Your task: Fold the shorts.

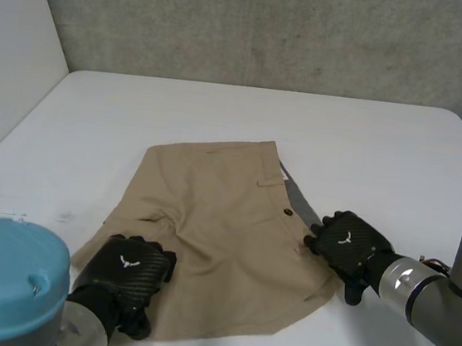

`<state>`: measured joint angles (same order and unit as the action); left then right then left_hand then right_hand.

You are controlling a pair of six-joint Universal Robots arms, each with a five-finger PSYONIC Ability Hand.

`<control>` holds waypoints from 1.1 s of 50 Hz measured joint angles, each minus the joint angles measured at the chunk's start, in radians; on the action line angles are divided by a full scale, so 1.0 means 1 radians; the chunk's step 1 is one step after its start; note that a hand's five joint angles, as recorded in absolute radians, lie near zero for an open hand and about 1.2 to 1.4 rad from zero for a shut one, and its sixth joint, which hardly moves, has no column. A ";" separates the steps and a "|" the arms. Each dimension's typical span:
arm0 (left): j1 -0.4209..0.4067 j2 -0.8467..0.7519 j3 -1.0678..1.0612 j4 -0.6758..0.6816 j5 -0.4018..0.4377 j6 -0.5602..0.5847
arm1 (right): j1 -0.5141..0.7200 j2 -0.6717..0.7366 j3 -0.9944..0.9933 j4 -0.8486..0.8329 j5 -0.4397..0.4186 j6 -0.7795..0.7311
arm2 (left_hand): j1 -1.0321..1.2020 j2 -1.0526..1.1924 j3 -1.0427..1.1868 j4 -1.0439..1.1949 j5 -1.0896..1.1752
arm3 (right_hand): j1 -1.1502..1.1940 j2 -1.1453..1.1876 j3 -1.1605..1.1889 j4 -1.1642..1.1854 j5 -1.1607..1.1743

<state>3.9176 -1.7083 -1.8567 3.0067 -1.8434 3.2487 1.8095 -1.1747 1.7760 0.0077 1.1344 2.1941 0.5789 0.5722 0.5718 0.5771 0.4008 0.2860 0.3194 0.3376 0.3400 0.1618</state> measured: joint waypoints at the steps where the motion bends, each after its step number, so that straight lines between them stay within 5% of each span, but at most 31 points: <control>1: -0.008 0.006 -0.008 0.005 -0.003 0.001 | -0.004 0.006 -0.001 0.000 -0.001 -0.004 | 0.017 0.020 0.016 0.016 0.016 | 0.017 0.016 0.015 0.013 0.012; 32: -0.074 -0.011 -0.084 0.013 -0.045 0.016 | 0.003 0.086 -0.083 -0.048 -0.031 0.082 | 0.092 0.097 0.099 0.085 0.088 | 0.610 0.815 0.788 0.797 0.743; 40: -0.074 -0.036 -0.087 0.017 -0.073 0.017 | 0.005 0.087 -0.132 -0.044 -0.022 0.223 | -0.138 -0.118 -0.115 -0.132 -0.132 | 0.664 0.853 0.830 0.847 0.806; 55: -0.084 -0.074 -0.085 0.035 -0.079 0.020 | 0.023 0.092 -0.143 -0.037 -0.014 0.291 | -0.141 -0.133 -0.132 -0.145 -0.142 | 0.682 0.853 0.830 0.847 0.825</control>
<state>3.8332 -1.7824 -1.9416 3.0418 -1.9220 3.2684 1.8329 -1.0823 1.6329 -0.0288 1.1202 2.4847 0.4377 0.4394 0.4396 0.4318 0.2592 0.9681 1.1723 1.1676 1.1871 0.9872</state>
